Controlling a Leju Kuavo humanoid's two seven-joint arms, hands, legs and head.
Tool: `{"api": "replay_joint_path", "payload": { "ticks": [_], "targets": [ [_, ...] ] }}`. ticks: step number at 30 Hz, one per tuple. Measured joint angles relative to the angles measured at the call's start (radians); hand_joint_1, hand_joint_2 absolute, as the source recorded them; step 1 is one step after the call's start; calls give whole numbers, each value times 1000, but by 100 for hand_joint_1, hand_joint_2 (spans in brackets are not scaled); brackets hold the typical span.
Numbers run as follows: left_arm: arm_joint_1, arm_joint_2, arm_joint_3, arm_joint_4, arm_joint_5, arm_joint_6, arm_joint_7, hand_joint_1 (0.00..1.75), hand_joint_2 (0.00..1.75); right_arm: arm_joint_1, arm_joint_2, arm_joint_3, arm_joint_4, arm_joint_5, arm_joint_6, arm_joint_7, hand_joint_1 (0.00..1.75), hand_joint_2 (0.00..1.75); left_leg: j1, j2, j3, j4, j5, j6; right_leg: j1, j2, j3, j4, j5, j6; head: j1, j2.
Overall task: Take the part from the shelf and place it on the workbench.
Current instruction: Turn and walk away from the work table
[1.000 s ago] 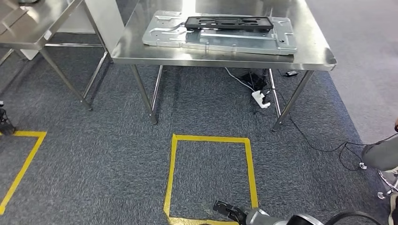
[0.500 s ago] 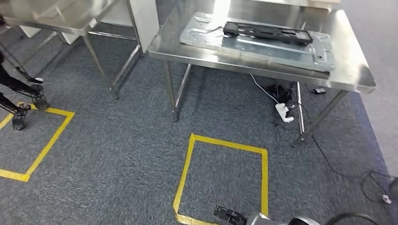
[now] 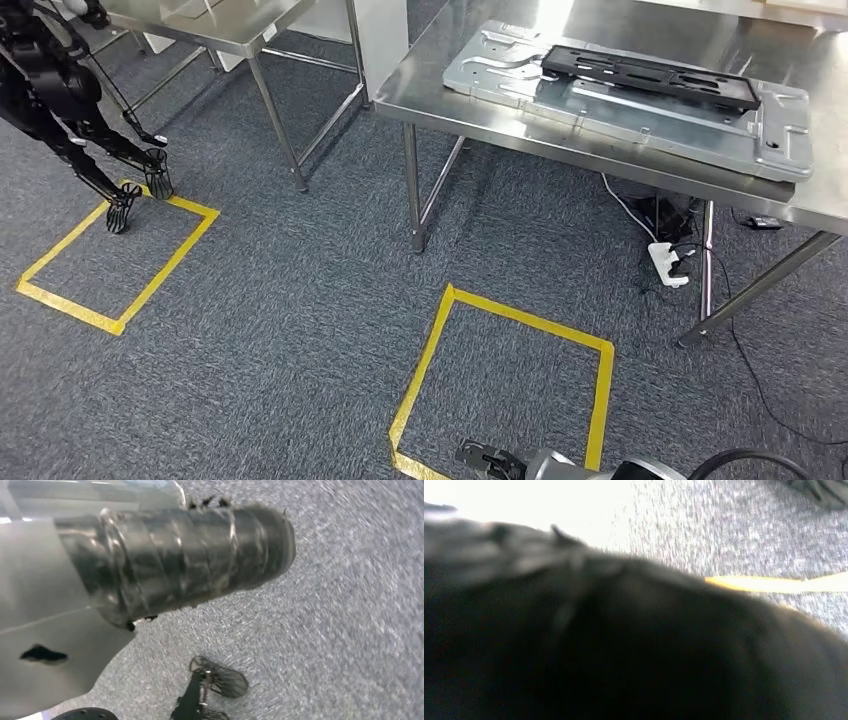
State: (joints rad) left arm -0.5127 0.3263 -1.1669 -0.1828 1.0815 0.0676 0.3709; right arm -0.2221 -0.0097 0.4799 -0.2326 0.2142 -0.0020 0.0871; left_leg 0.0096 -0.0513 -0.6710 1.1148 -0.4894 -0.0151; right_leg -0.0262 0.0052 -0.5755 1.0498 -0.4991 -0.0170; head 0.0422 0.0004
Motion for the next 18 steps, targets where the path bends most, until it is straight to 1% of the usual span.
{"api": "replay_joint_path", "payload": {
  "ticks": [1, 2, 3, 4, 5, 6, 7, 8, 9, 10, 11, 12, 13, 14, 15, 16, 17, 18],
  "targets": [
    [-1, 0, 0, 0, 0, 0, 0, 0, 0, 1, -1, 1, 0, 2, 0, 1, 0, 0, -1, 30, -30, 66, -29, -4, 3, -12, 1, 0, 0, -3, -1, 0],
    [-2, -1, 0, 0, 0, -1, 0, 0, 0, 2, -1, 2, 1, 2, 1, 1, 0, 0, 1, 42, -63, 132, -54, -6, 5, -25, 1, -1, -2, -5, -2, 0],
    [-2, -3, 0, 0, 0, -1, 0, 0, 0, 4, -1, 2, 2, 3, 2, 2, 0, 0, 1, 47, -87, 179, -67, -6, 8, -37, 1, -1, -3, -7, -2, 0],
    [-1, -4, 0, 0, 0, -2, 0, 0, 0, 4, -1, 3, 2, 3, 4, 2, 0, 0, 1, 48, -93, 191, -61, -4, 10, -50, 1, -1, -4, -9, -2, 0],
    [0, -4, 0, 0, 0, -2, 1, 0, 0, 4, -1, 3, 3, 3, 5, 3, 0, 0, 0, 50, -80, 166, -40, 1, 13, -62, 2, -1, -5, -10, -2, 0],
    [0, -4, 0, 0, -1, -2, 1, 0, 0, 4, -1, 3, 3, 3, 6, 3, 0, 0, -3, 57, -50, 109, -8, 10, 16, -73, 5, -1, -7, -11, -2, 0],
    [-3, -3, 0, 0, -1, -2, 2, 0, 0, 4, -1, 4, 3, 3, 7, 3, 0, 0, -10, 78, -13, 37, 19, 21, 19, -86, 7, -2, -9, -12, -2, 0],
    [-7, -3, 0, 0, -2, -2, 2, 0, 0, 4, -1, 5, 3, 3, 8, 3, 0, 0, -20, 104, 21, -26, 36, 31, 22, -97, 10, -3, -11, -10, -2, 0],
    [-11, -3, 0, 0, -2, -2, 3, 0, 0, 3, -1, 7, 3, 2, 8, 3, 0, 0, -29, 124, 44, -68, 43, 39, 25, -109, 12, -5, -12, -8, -2, 0],
    [-14, -3, 0, 0, -3, -2, 3, 0, 0, 3, -2, 11, 3, 2, 9, 4, 0, 0, -35, 136, 53, -88, 41, 44, 27, -121, 15, -8, -14, -4, -2, 0],
    [-15, -2, 0, 0, -4, -3, 3, 0, 0, 3, -2, 14, 4, 2, 9, 4, 0, 0, -39, 130, 56, -93, 41, 45, 29, -133, 17, -10, -15, -1, -2, 0],
    [-13, 0, 0, 0, -6, -4, 3, 0, 0, 2, -3, 16, 4, 2, 10, 5, 0, 0, -35, 117, 58, -99, 45, 45, 30, -138, 21, -11, -18, 4, -1, 0],
    [-11, 1, 0, 0, -7, -5, 3, 0, 0, 1, -4, 18, 4, 2, 10, 5, 0, 0, -31, 105, 62, -107, 49, 46, 28, -124, 22, -7, -23, 10, -1, 0],
    [-11, 2, 0, 0, -9, -7, 3, 0, 0, 0, -5, 19, 4, 2, 10, 5, 0, 0, -26, 92, 66, -115, 53, 47, 27, -97, 15, 10, -37, 14, -1, 0],
    [-13, 1, 0, 0, -10, -9, 2, 0, 0, 0, -6, 19, 4, 2, 10, 5, 0, 0, -21, 80, 69, -121, 57, 50, 25, -63, -2, 49, -60, 19, -1, 0],
    [-15, -1, 0, 0, -11, -12, 1, 0, 0, 2, -7, 20, 5, 2, 10, 5, 0, 0, -20, 67, 69, -123, 59, 51, 22, -32, -30, 107, -89, 22, 0, 0],
    [-17, -3, 0, 0, -12, -14, 0, 0, 0, 4, -7, 20, 5, 2, 10, 5, 0, 0, -18, 53, 68, -123, 60, 54, 21, -17, -64, 173, -117, 24, 0, 0],
    [-17, -5, 0, 0, -12, -16, 0, 0, 0, 7, -7, 20, 6, 2, 10, 5, 0, 0, -18, 37, 67, -121, 60, 55, 19, -11, -94, 229, -133, 26, 0, 0]
  ]
}}
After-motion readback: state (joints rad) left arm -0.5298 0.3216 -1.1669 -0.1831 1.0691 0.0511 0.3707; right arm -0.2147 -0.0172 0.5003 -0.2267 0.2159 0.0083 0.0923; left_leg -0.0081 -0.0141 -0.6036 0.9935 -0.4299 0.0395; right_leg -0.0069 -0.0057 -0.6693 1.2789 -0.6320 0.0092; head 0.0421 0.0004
